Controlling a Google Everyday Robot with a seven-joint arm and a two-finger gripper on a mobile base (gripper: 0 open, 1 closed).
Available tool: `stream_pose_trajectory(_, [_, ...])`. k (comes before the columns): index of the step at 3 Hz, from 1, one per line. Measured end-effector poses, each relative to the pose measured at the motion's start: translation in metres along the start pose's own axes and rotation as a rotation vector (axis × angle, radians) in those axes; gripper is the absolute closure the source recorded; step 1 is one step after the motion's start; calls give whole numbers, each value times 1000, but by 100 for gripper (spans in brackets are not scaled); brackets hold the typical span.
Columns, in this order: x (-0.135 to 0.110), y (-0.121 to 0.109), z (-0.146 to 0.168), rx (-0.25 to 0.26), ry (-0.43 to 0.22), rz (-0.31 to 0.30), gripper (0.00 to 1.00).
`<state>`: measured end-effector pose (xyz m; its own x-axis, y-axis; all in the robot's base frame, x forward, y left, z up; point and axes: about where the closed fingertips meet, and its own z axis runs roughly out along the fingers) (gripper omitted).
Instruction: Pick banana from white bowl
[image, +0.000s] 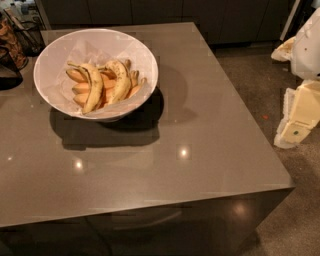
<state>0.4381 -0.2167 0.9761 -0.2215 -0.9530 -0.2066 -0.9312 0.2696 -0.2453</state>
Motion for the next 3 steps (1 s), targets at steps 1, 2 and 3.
stream_pose_trajectory(1, [0,0,0,0,0,0,0])
stream_pose_trajectory(2, [-17,-20,-10,26,-10,64,0])
stream_pose_trajectory(3, [-48,-66,-21,73,46,166,0])
